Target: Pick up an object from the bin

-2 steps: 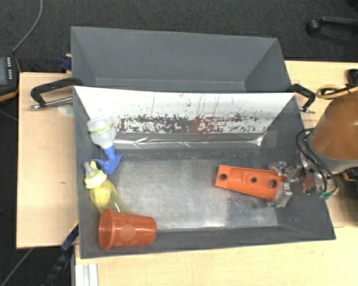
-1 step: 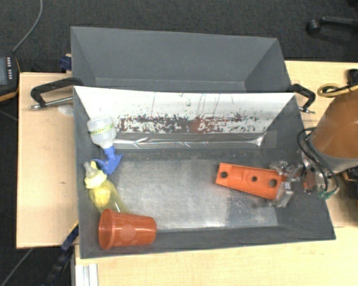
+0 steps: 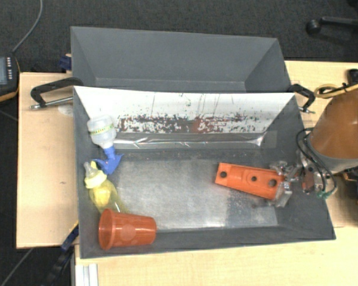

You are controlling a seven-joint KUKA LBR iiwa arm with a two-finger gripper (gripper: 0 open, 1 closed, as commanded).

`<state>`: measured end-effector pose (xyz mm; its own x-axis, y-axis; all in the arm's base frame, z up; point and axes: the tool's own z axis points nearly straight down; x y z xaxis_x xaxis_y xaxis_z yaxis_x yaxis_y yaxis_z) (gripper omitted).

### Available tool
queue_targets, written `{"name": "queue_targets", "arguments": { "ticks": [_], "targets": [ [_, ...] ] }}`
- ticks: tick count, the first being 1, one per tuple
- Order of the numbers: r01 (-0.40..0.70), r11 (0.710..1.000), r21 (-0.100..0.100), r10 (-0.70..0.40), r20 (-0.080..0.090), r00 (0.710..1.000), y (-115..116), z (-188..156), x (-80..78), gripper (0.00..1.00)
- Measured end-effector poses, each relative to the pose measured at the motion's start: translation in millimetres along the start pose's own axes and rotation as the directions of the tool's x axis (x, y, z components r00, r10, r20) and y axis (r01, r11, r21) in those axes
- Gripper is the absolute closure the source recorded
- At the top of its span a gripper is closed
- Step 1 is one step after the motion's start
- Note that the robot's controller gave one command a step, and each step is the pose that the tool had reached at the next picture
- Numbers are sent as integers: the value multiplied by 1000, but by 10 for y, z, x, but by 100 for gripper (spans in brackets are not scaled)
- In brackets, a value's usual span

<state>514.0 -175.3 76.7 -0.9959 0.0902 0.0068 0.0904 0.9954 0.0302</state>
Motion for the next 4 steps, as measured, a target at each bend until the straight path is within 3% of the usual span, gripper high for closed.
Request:
{"name": "queue_targets", "arguments": {
  "ticks": [1,4],
  "targets": [
    [-19,1000,12,19,4,1000,42,2,5,100],
    [-24,1000,14,24,5,1000,54,4,7,100]
  ]
}}
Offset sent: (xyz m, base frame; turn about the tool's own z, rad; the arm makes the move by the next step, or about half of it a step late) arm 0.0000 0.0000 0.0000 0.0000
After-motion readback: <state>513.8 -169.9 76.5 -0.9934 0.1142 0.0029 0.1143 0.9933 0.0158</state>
